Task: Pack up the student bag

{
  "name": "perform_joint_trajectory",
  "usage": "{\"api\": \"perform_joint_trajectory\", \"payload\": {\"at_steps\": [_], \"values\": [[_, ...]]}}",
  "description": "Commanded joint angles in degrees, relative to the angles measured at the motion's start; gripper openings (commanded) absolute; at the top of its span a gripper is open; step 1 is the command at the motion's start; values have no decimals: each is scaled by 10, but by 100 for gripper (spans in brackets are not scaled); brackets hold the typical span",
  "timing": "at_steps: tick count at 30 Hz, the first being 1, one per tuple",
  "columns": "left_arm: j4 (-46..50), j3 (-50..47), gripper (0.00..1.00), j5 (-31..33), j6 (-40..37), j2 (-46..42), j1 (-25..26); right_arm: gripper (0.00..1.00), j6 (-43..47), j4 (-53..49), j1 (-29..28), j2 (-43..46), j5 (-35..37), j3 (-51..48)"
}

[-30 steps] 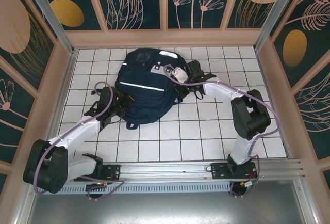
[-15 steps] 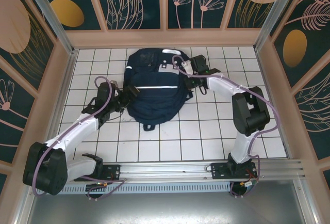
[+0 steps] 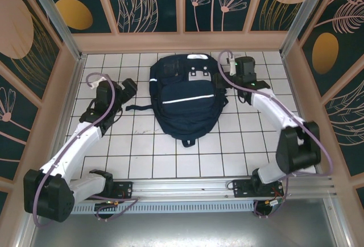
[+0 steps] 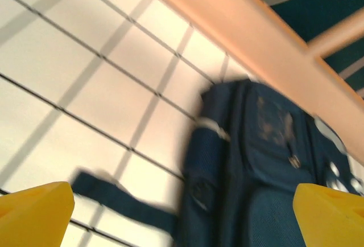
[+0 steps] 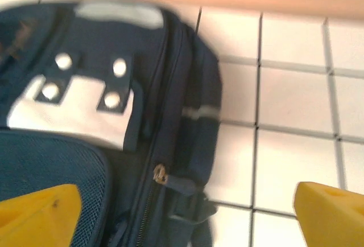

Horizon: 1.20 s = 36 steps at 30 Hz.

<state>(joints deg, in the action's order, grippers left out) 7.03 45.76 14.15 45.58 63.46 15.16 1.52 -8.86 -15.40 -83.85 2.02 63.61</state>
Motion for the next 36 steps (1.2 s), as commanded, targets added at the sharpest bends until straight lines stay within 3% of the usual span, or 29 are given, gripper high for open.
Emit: {"api": "perform_joint_trajectory", "payload": {"at_steps": [1,3,6,12,15,21,26,30,36], "values": [[-66,-19,98,192,-111,-27,-8,99,-46,80,29,67,60,-43],[-137,-59,99,258,-149,-42,-13,99,-41,106,34,98,123,-77],[-235,-112,98,297,-207,-53,-29,99,-28,192,46,151,184,-157],[-326,-162,98,315,-261,-13,-55,99,-82,307,132,208,177,-292],[-398,-196,99,314,-306,13,-64,99,-48,370,135,199,163,-344],[-480,-236,99,258,-376,71,-94,99,-22,499,131,157,185,-420],[-611,-280,99,156,-373,102,-124,99,-16,605,131,98,146,-449],[-646,-281,98,60,-374,128,-138,99,-23,648,134,70,104,-455],[-733,-324,98,-1,-397,150,-139,99,-7,740,133,46,57,-504]]}}
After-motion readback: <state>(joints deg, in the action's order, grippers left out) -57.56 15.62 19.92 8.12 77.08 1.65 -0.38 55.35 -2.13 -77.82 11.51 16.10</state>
